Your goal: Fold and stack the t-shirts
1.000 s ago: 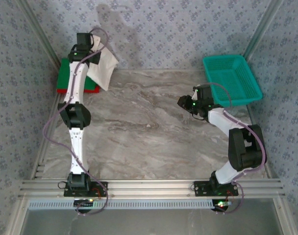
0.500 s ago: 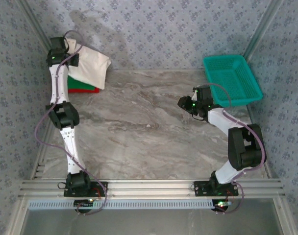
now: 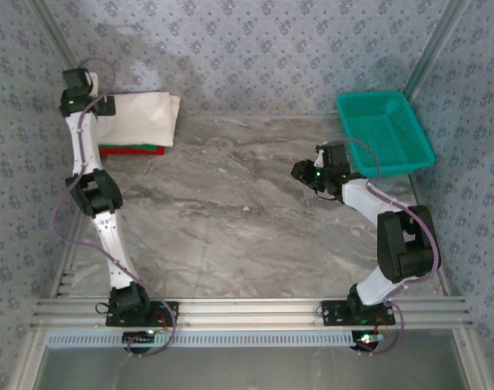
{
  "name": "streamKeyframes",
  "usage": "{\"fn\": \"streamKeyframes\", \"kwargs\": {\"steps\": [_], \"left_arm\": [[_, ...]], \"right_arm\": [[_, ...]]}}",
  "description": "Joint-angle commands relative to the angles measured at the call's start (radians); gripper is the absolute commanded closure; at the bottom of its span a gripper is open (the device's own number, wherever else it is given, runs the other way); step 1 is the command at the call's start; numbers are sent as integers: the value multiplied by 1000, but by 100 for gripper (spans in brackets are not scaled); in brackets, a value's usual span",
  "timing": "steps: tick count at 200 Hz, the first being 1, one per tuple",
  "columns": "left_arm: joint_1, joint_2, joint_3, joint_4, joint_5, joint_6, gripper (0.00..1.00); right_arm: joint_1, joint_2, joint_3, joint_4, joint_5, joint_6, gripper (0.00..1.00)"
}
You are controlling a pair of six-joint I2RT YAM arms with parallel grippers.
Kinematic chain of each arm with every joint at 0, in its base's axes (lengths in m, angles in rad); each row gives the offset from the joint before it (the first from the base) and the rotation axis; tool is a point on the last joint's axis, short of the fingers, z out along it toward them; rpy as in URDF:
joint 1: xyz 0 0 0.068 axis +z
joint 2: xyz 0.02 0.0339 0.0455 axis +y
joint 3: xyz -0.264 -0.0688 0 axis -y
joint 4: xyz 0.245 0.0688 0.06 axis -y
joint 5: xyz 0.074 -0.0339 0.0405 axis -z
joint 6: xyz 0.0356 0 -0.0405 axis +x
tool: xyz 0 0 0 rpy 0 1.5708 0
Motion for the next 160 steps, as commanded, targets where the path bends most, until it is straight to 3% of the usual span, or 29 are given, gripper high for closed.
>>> {"fn": "streamKeyframes", "kwargs": {"steps": [1, 27, 54, 70, 85, 102, 113, 136, 160], "left_arm": [[96, -274, -238, 57, 155, -181, 2], [75, -695, -967, 488, 226, -270, 2], [31, -1114, -1632, 847, 172, -449, 2], [-108, -1294, -1932, 1026, 8, -420, 2], [-259, -1346, -2049, 1037, -93, -311, 2], [-370, -1300, -2113, 1021, -213, -190, 2], [-377, -1268, -2160, 1053, -212, -185, 2], [-364, -1233, -2258, 1209, -186, -218, 2], [-310, -1148, -2279, 1338, -91, -235, 2]], "right_arm": [[2, -5, 29, 9, 27, -67, 60], [6, -34, 30, -22, 113, -160, 54], [34, -99, 6, -86, 392, -286, 49], [66, -156, -64, -67, 655, -353, 25], [65, -203, -154, -20, 800, -410, 6], [35, -233, -241, 35, 894, -454, 0], [1, -251, -260, 38, 896, -465, 0], [-56, -272, -382, 280, 891, -561, 0], [-184, -227, -466, 460, 746, -544, 0]]}}
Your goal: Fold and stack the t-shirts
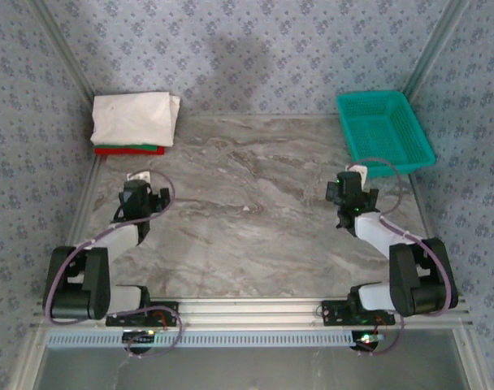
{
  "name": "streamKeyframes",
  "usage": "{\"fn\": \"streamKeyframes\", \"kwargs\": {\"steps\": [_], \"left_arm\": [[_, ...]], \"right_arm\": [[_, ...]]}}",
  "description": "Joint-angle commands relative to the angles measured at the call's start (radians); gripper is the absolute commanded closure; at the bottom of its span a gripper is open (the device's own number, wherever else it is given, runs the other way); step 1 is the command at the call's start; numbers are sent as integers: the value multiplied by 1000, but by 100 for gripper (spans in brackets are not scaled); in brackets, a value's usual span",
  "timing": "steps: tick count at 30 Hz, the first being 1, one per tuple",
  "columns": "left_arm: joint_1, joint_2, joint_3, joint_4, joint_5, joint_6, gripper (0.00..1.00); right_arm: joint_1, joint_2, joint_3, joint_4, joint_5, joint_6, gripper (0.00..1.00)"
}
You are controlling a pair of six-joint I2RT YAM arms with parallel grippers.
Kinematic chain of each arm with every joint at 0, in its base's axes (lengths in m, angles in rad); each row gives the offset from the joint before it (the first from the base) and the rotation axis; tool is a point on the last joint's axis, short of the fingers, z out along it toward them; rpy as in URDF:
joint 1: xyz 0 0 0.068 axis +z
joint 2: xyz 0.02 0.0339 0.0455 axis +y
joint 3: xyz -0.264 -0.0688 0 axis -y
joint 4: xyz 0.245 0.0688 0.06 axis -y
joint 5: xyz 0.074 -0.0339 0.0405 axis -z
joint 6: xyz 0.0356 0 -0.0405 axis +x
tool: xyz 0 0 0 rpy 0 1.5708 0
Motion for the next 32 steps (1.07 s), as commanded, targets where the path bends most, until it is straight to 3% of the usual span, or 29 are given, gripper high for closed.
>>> {"fn": "streamKeyframes", "kwargs": {"steps": [1, 6, 9, 12, 15, 18, 29, 32], "left_arm": [[44, 63, 3, 232, 35, 5, 2], [81, 164, -9, 348, 93, -2, 2], [74, 214, -136, 629, 111, 13, 2], [73, 193, -186, 696, 151, 29, 2], [73, 196, -138, 613, 199, 45, 2], [73, 210, -40, 437, 152, 33, 2], [70, 211, -55, 472, 144, 33, 2], [23, 198, -115, 576, 127, 85, 2]], "right_arm": [[-99, 27, -58, 250, -57, -45, 0], [-164, 96, -94, 430, -241, -102, 0], [-149, 132, -218, 690, -379, -180, 0], [-145, 177, -270, 815, -426, -199, 0], [-158, 190, -153, 605, -426, -178, 0], [-170, 188, -173, 645, -424, -171, 0], [-166, 193, -163, 631, -424, -178, 0], [-164, 191, -167, 637, -424, -179, 0]]}}
